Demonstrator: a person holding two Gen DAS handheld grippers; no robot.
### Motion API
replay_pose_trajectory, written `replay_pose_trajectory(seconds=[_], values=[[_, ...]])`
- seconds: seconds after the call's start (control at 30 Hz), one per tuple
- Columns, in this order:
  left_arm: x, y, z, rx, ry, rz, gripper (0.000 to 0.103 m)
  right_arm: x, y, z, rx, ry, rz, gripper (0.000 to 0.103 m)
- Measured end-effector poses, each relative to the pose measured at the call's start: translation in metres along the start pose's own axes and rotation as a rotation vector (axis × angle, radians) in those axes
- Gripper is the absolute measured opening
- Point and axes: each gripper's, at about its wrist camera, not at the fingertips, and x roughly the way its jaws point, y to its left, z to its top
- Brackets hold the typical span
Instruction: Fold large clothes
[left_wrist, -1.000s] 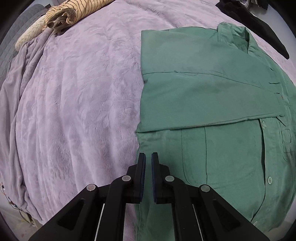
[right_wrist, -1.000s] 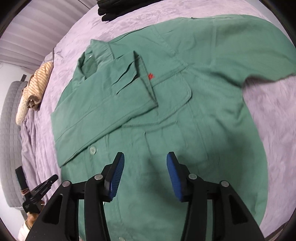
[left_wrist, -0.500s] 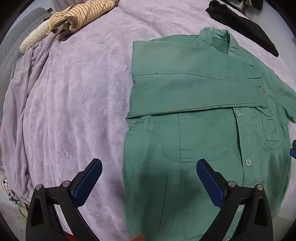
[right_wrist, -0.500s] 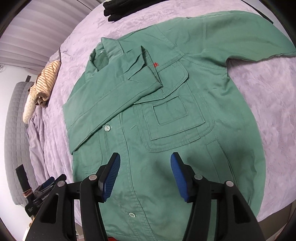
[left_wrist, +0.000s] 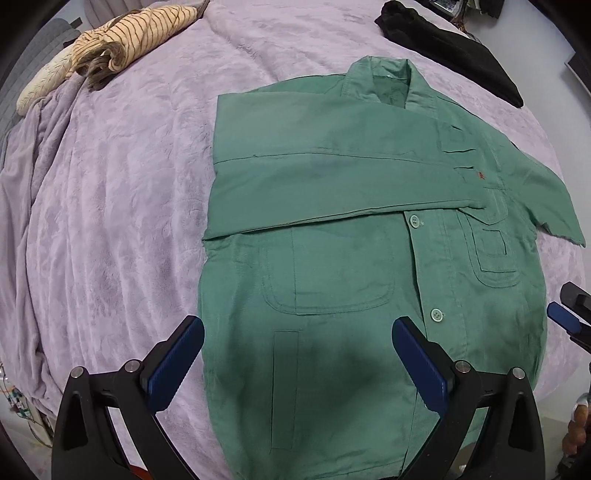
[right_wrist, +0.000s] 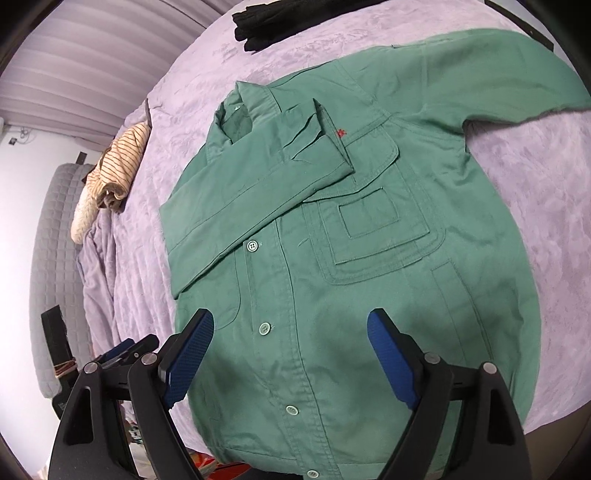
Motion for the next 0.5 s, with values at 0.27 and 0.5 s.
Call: replay_pose_trajectory(seconds=[0.27, 0.5], values=[[0.002, -0.024, 0.004, 0.034, 0.021, -0.011, 0.102, -0.002, -0.025, 0.0, 0.085, -0.009, 0.048, 0.088], [0.02, -0.066, 0.013, 0.083, 0.056, -0.021, 0.102, -0.012, -0.062, 0.01, 0.159, -0.047, 0.094, 0.089]])
